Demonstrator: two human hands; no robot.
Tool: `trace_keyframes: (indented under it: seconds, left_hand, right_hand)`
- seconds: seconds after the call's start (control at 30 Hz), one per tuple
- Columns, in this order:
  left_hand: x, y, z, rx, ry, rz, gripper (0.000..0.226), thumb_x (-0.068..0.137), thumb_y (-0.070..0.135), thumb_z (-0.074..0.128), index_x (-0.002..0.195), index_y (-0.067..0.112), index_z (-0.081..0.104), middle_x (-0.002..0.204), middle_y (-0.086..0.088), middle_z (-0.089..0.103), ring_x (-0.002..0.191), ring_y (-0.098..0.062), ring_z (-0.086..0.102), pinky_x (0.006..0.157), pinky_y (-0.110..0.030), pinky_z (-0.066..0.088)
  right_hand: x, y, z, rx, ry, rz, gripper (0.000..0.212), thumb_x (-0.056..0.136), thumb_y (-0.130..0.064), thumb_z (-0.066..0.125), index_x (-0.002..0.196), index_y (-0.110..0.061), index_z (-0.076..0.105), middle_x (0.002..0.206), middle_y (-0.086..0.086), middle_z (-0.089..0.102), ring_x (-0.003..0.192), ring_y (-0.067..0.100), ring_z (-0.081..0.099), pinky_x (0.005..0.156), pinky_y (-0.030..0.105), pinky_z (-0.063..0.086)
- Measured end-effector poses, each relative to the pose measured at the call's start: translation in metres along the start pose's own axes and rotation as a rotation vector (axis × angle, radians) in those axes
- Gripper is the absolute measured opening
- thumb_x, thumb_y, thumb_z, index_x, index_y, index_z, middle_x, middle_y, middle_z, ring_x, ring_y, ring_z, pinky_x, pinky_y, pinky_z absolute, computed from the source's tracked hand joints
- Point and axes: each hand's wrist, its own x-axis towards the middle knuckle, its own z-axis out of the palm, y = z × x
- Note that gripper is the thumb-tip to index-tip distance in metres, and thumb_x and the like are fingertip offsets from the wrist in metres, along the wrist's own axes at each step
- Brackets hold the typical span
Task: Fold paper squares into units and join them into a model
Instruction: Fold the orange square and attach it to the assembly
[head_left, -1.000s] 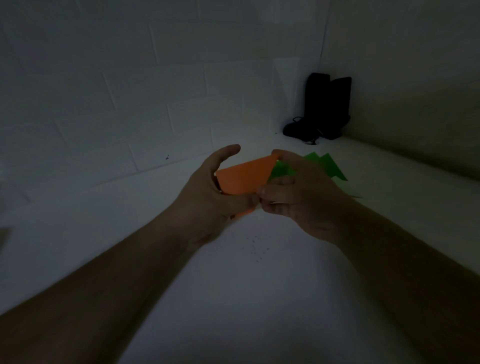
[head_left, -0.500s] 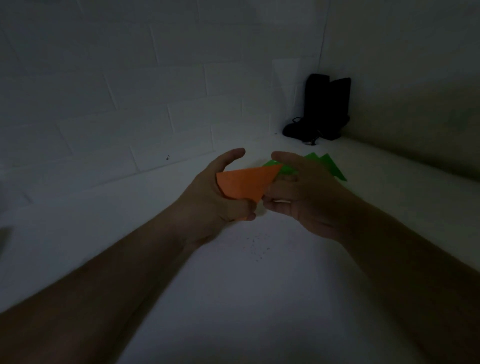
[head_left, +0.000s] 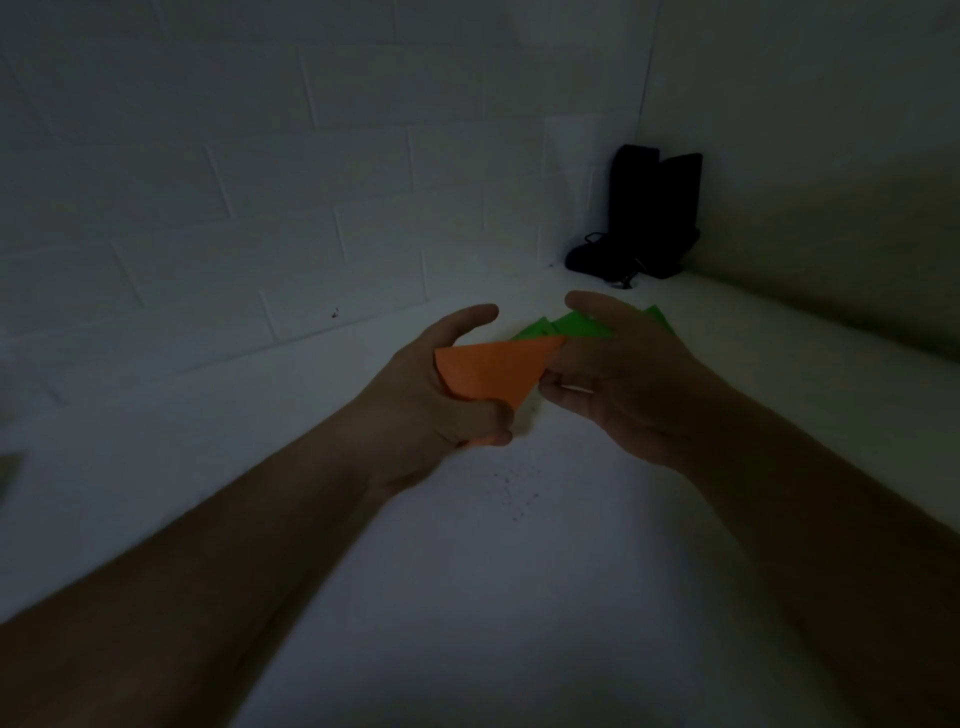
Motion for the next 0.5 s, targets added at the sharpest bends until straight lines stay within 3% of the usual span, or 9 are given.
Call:
trace_keyframes:
  seconds: [0.1,0.27,0.37,0.5]
  left_hand:
    - [0.0003,-0.0003,-0.0009,0.003,0.012,0.006,0.09,0.074,-0.018,0.075,0.143,0.035,0.052,0.121,-0.005,0.058,0.092,-0.023,0.069,0.082,-0.052,0.063]
    - [0.0001,0.0014,-0.0018,0.104,0.032,0.042,0.095,0.067,-0.008,0.086,0.142,0.039,0.051,0.126,0.001,0.056,0.101,-0.023,0.068,0.079,-0.041,0.065]
    - [-0.0007,0.0022,-0.0033,0.123,0.025,0.037,0.096,0.06,0.005,0.085,0.14,0.044,0.052,0.124,0.003,0.058,0.106,-0.026,0.068,0.084,-0.049,0.063]
    - [0.0006,0.0027,-0.001,-0.06,-0.019,-0.017,0.087,0.078,-0.016,0.075,0.145,0.033,0.05,0.127,-0.004,0.053,0.092,-0.022,0.07,0.072,-0.037,0.064]
  right_hand:
    - [0.0001,-0.0024,-0.0007,0.016,0.019,-0.006,0.074,0.087,0.012,0.063,0.15,-0.017,0.039,0.115,0.014,0.057,0.102,0.032,0.068,0.074,0.035,0.062]
    - [-0.0001,-0.0063,-0.0025,0.007,0.049,0.0,0.078,0.086,0.012,0.065,0.153,-0.018,0.035,0.107,0.011,0.056,0.097,0.031,0.071,0.084,0.041,0.062]
    - [-0.0002,-0.0065,-0.0033,0.008,0.08,0.0,0.08,0.085,0.011,0.067,0.153,-0.017,0.036,0.108,0.016,0.064,0.097,0.032,0.074,0.08,0.04,0.062]
    - [0.0006,-0.0064,-0.0027,0.012,0.085,-0.013,0.079,0.085,0.011,0.063,0.153,-0.023,0.039,0.116,0.02,0.064,0.089,0.027,0.075,0.079,0.04,0.062]
